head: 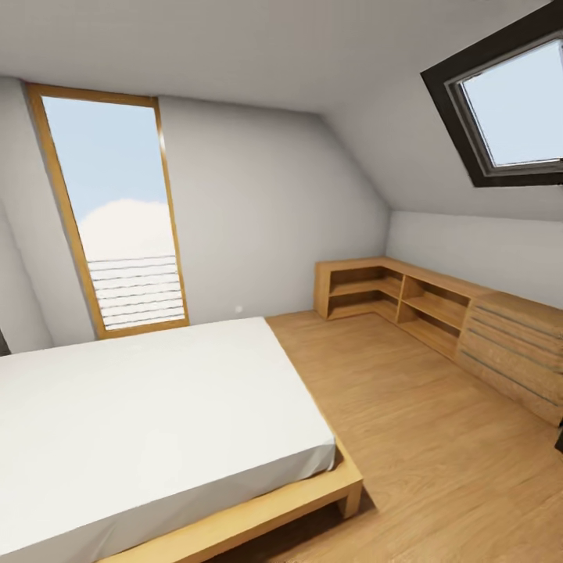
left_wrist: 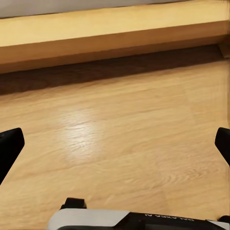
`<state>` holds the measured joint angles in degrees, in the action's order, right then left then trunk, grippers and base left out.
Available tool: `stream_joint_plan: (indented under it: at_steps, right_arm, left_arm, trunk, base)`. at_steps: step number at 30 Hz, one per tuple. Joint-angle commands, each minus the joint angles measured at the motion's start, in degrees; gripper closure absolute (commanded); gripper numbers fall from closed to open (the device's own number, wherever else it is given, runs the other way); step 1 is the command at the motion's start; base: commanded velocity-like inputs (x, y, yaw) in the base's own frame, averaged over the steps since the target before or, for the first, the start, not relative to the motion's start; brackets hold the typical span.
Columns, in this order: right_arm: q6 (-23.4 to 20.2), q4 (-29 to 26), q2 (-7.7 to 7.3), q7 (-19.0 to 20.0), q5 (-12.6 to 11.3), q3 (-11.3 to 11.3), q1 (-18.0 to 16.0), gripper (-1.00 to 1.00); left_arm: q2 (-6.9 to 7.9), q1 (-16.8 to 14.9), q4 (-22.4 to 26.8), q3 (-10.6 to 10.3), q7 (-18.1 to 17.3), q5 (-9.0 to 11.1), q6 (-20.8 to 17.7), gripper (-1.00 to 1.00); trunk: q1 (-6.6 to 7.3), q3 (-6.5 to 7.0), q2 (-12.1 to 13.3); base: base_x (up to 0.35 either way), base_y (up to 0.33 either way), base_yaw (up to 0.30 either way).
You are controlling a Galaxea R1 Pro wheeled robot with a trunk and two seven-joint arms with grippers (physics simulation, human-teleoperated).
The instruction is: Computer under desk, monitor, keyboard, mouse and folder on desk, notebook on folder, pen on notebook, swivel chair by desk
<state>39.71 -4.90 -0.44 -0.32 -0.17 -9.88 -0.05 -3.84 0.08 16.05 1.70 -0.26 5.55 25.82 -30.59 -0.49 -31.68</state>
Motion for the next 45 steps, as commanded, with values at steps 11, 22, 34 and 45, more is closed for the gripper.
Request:
stream_joint_plan:
  at_steps: [11, 22, 34, 45]
  right_arm:
    - [0.1, 0.0, -0.44, 0.0, 0.0, -0.1, 0.0, -1.0]
    - [0.1, 0.0, -0.86, 0.0, 0.0, -0.1, 0.0, -1.0]
    - [0.1, 0.0, -0.88, 0.0, 0.0, -0.1, 0.0, -1.0]
    - [0.2, 0.0, -0.88, 0.0, 0.0, -0.1, 0.0, -1.0]
  left_arm:
    - [-0.03, 0.0, 0.0, 0.1, -0.1, 0.3, 0.1, -1.0]
    - [-0.03, 0.0, 0.0, 0.1, -0.1, 0.3, 0.2, -1.0]
    - [-0.03, 0.0, 0.0, 0.1, -0.1, 0.3, 0.2, -1.0]
    - [-0.03, 0.0, 0.0, 0.1, -0.1, 0.3, 0.2, -1.0]
  trunk:
    - [-0.02, -0.9, -0.1]
    - [-0.02, -1.87, -0.1]
    - [-0.02, -2.41, -0.1]
    - [-0.02, -2.45, -0.1]
  base:
    - [0.0, 0.0, -0.15]
    - [0.0, 0.0, -0.111]
    - [0.0, 0.006, -0.194]
    - [0.0, 0.23, -0.264]
